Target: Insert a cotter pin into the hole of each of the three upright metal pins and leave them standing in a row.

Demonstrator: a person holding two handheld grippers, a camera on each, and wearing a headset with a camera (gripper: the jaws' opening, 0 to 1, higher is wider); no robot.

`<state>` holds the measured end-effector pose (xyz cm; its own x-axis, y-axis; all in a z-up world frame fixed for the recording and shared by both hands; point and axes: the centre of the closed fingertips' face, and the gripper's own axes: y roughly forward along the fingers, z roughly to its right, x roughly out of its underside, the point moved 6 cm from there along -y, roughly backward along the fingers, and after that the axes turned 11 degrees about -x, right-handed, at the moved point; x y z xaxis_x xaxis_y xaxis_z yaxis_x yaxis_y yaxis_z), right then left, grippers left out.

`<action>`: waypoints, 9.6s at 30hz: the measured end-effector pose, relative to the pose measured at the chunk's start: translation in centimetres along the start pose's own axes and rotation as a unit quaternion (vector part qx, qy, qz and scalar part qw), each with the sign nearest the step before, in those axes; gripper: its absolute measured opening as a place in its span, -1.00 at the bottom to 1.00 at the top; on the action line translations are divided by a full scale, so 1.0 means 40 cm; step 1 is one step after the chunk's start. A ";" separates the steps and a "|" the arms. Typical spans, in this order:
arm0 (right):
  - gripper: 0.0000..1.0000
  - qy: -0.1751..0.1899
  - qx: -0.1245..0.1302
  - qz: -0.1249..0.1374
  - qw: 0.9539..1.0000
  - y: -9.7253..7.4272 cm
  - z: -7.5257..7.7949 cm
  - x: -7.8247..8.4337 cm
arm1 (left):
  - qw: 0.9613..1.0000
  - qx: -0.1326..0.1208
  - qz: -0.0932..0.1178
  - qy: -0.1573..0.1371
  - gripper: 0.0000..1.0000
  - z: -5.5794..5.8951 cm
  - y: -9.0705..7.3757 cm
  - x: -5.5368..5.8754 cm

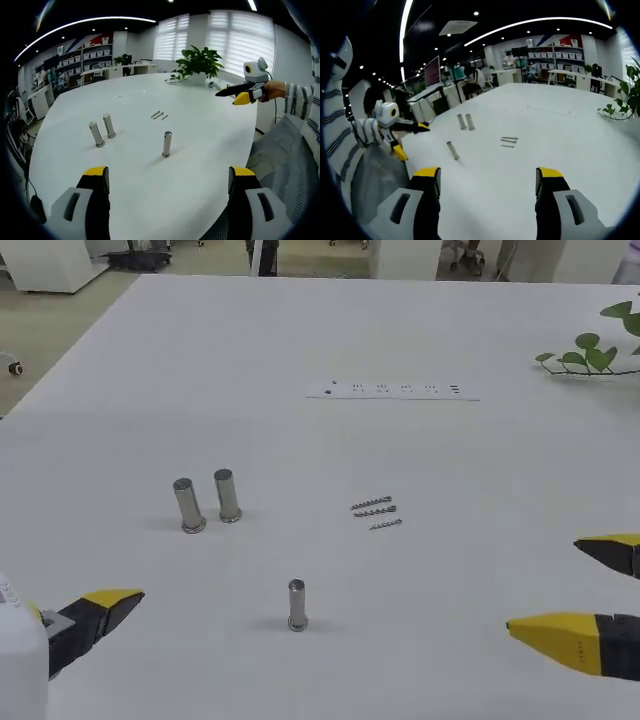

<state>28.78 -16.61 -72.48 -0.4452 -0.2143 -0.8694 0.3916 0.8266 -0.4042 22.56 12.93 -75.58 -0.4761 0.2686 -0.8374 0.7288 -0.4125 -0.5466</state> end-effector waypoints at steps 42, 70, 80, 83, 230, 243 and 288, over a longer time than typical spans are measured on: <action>-0.04 -0.141 -0.149 -0.160 0.966 0.304 0.155 -0.051 | 0.999 0.025 -0.008 -0.046 0.99 -0.037 -0.009 0.008; -0.36 -0.152 -0.154 -0.229 0.949 0.392 0.258 -0.021 | 0.998 0.021 -0.019 -0.062 0.98 -0.051 -0.002 0.014; -0.48 -0.167 -0.151 -0.248 0.942 0.406 0.253 -0.012 | 0.997 0.020 -0.021 -0.065 0.98 -0.048 -0.002 0.018; -0.49 -0.175 -0.148 -0.253 0.940 0.409 0.255 -0.013 | 0.997 0.018 -0.021 -0.068 0.95 -0.051 -0.005 0.019; -0.94 -0.403 -0.169 -0.190 0.879 0.251 -0.228 -0.056 | 0.930 0.244 -0.005 -0.274 -0.90 0.102 0.106 -0.106; -0.95 -0.407 -0.167 -0.195 0.877 0.263 -0.231 -0.050 | 0.930 0.243 -0.009 -0.278 -0.94 0.100 0.108 -0.103; -0.76 -0.196 -0.236 -0.159 0.938 0.253 -0.229 -0.008 | 0.955 0.281 0.048 -0.077 -1.00 0.110 0.059 -0.089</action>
<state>25.53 -3.40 -73.69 -0.1121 -0.5878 -0.8012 -0.1515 0.8070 -0.5708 23.79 7.18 -73.90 -0.5194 0.0927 -0.8495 0.4131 -0.8430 -0.3446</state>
